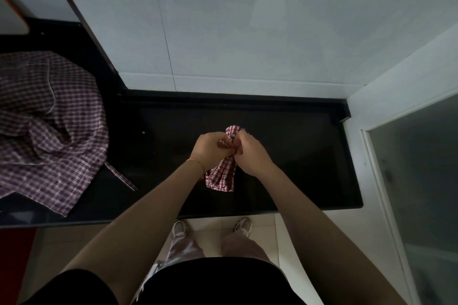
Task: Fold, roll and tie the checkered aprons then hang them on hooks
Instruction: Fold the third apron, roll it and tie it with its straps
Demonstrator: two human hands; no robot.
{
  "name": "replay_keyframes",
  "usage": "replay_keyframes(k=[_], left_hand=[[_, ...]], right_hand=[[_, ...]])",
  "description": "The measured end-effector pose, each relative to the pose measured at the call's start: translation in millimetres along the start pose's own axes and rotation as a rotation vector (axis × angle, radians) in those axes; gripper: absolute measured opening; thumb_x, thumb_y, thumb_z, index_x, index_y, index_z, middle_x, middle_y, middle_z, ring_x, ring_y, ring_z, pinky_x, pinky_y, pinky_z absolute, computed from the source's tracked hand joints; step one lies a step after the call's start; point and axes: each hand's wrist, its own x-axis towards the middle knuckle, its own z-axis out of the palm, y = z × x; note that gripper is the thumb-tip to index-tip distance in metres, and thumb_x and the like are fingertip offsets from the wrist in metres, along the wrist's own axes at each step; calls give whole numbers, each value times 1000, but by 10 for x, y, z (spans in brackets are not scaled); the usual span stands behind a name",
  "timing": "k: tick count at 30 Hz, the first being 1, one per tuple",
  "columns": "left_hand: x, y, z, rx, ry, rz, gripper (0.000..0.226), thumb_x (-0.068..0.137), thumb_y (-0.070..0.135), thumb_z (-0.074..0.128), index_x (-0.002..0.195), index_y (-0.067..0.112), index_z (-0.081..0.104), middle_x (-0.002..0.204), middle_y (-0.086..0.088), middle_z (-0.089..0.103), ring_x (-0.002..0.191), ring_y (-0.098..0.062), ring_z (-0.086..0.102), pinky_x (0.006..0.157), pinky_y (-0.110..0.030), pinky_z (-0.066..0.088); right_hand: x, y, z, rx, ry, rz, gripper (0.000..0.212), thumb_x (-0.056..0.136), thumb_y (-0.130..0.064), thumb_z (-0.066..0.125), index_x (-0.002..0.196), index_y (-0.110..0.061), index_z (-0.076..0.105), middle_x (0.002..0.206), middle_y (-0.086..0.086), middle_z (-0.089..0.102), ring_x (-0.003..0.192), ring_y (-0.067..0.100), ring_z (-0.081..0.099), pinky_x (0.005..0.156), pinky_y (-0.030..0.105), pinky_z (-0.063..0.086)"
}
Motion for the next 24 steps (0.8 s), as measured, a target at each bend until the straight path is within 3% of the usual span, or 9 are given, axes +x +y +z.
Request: replay_keyframes(k=[5,10,15,20,24], left_hand=[[47,-9,-21,-33,-60,-58,8,87,19,72,85,23,67,96,1,70,93,-12,65,93,-36,54],[65,-79,32,-138,-21,-139,11,88,20,70,85,27,63,92,6,68,90,-7,64,91,-33,54],[101,-70,33,-139,-24,-191,12,88,21,71,87,26,60,96,2,68,91,-8,64,88,-30,53],[74,-55,74,-238,159,-354,36,74,38,83,92,20,56,90,3,63,81,-10,61,66,-22,47],[76,-69,44,-188,178,-323,24,82,29,78,88,22,56,90,1,63,76,-9,60,62,-20,44]], right_hand=[[-31,4,46,55,54,21,18,93,-8,58,96,-23,49,91,-4,54,78,11,57,66,24,48],[-63,4,63,88,73,-10,21,93,-4,56,97,-23,48,89,-5,55,77,11,59,70,31,55],[-52,-15,67,73,99,-51,14,92,-12,63,93,-20,51,87,-3,59,76,11,61,73,32,57],[-26,-54,89,3,124,-51,8,96,-15,60,101,-21,57,96,-8,59,86,6,59,81,25,52],[-17,-57,176,-81,137,-25,17,99,-19,55,115,-18,60,108,-4,63,97,10,60,84,23,45]])
